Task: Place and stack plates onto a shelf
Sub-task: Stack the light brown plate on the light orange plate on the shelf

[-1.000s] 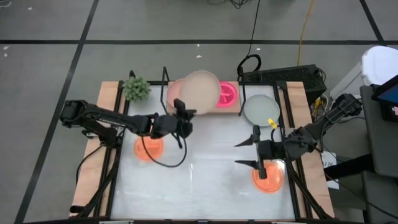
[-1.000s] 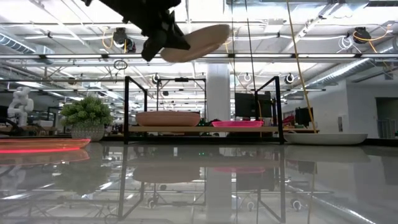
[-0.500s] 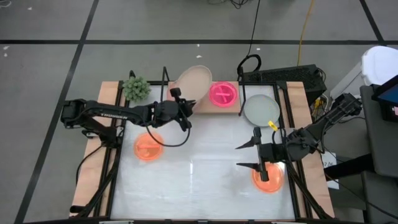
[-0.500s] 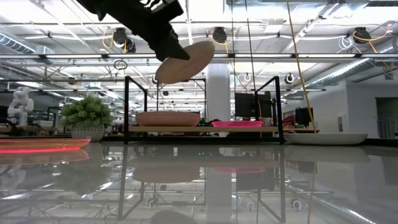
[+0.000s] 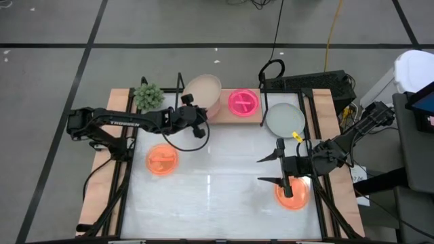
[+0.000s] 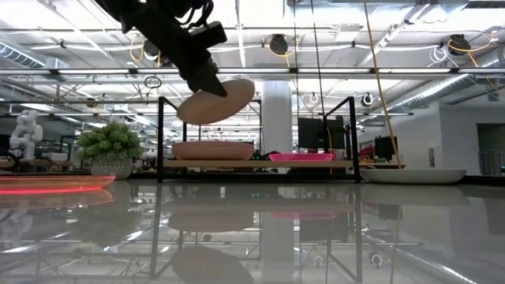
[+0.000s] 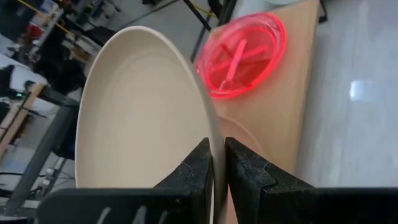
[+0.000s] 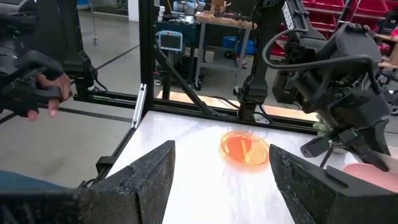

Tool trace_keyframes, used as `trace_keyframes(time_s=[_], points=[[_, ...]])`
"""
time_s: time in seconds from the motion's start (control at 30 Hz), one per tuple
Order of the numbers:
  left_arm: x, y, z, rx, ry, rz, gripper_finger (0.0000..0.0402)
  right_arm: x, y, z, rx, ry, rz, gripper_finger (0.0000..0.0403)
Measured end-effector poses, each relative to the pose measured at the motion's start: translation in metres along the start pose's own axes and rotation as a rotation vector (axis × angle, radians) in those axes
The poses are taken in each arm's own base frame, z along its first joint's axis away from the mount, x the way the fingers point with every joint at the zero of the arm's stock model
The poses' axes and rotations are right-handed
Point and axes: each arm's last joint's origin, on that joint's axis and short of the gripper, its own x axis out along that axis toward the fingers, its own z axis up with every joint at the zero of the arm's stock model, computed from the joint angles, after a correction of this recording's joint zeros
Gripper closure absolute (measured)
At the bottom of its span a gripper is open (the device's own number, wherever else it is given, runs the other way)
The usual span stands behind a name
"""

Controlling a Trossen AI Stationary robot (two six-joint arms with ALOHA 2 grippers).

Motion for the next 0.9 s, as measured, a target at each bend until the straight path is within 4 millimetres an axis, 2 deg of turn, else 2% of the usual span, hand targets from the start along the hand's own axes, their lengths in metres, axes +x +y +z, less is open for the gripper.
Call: trace_keyframes(time_s=[0.3,0.9], points=[[0.003,0.001,-0.010,0.014,0.053,-0.091,0.0358,0.000,0.000,0.000,0.000,0.000,0.000,0.0163],[0.006,-0.002,-0.018,0.124,0.119,-0.117,0.0358,0.000,0.000,0.000,0.001,0.000,0.000,0.0163]])
